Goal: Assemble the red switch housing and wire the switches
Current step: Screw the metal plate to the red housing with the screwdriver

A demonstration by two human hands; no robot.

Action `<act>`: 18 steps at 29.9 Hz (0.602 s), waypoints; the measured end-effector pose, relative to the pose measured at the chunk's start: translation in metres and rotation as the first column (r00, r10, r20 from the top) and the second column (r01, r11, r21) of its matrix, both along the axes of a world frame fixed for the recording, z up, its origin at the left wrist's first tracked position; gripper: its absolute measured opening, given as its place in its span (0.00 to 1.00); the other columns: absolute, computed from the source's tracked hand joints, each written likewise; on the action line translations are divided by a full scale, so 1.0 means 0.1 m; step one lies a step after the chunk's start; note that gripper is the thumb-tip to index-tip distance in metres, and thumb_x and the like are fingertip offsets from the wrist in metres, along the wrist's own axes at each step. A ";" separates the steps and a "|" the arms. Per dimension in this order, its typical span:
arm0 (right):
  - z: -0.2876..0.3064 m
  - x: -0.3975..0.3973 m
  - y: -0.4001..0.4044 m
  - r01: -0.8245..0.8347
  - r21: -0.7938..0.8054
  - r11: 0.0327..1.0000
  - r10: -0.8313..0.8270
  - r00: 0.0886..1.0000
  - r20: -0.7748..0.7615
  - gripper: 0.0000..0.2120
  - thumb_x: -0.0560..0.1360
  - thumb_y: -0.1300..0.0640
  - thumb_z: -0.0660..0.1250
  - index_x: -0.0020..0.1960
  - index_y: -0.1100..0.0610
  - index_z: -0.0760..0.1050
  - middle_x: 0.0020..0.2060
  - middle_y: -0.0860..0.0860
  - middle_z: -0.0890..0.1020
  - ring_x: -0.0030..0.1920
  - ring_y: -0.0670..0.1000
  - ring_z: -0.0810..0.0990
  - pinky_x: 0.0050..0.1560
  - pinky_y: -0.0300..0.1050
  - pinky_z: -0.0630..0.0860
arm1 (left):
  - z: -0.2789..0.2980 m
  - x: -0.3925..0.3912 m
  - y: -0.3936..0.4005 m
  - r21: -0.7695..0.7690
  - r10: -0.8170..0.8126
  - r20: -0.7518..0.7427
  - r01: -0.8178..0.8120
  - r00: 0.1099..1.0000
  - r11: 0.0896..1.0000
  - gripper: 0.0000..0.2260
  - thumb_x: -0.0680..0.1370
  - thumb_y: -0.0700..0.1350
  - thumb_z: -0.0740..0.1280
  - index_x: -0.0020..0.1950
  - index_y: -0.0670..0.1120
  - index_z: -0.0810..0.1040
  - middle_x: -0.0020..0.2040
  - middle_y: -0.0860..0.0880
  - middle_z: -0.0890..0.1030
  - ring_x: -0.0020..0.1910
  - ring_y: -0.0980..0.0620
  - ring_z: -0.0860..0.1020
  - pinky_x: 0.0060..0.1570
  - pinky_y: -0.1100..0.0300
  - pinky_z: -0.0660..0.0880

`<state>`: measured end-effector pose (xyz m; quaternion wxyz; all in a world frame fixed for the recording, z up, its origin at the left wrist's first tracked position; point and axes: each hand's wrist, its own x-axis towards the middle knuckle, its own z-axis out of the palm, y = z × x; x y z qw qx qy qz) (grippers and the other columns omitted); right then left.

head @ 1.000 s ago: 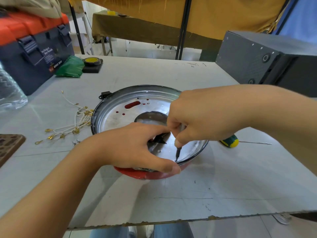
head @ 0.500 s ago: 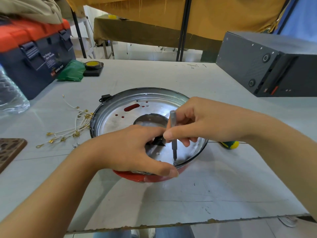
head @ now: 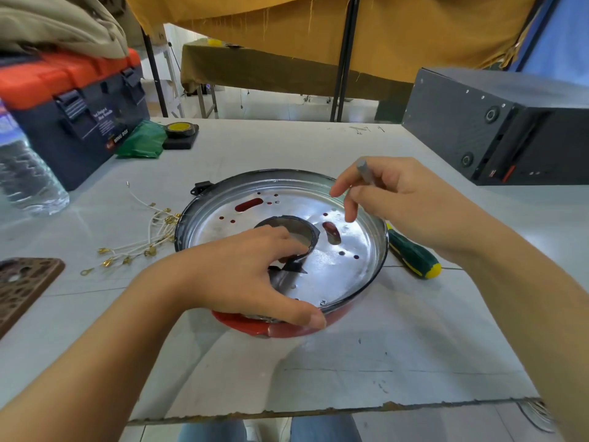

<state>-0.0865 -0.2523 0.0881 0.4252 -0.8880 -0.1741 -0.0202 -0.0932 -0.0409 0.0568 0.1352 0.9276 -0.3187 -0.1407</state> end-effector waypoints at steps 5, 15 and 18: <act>-0.14 0.11 -0.09 0.154 -0.151 0.977 -0.145 0.987 0.068 0.03 0.74 0.54 0.69 0.48 0.49 0.79 0.39 0.42 0.82 0.39 0.40 0.78 0.34 0.20 0.67 | 0.04 0.01 0.09 0.077 -0.039 -0.014 0.040 0.999 0.996 0.42 0.60 0.76 0.60 0.71 0.63 0.60 0.54 0.75 0.62 0.56 0.71 0.59 0.57 0.70 0.62; -0.44 0.26 -0.05 0.420 -0.360 0.833 -0.357 0.906 0.228 0.15 0.73 0.54 0.68 0.59 0.53 0.76 0.55 0.52 0.79 0.52 0.55 0.76 0.48 0.46 0.71 | -0.01 -0.07 0.53 -0.532 0.337 0.183 -0.195 0.924 0.824 0.11 0.70 0.60 0.67 0.46 0.56 0.82 0.49 0.61 0.80 0.51 0.64 0.76 0.50 0.73 0.70; -0.48 0.27 -0.06 0.438 -0.305 0.846 -0.402 0.899 0.176 0.22 0.75 0.60 0.65 0.68 0.52 0.70 0.61 0.54 0.79 0.60 0.57 0.76 0.57 0.49 0.72 | -0.11 -0.09 0.77 -0.666 0.510 0.230 -0.248 0.829 0.703 0.04 0.74 0.42 0.69 0.43 0.51 0.81 0.46 0.54 0.79 0.44 0.60 0.77 0.48 0.69 0.73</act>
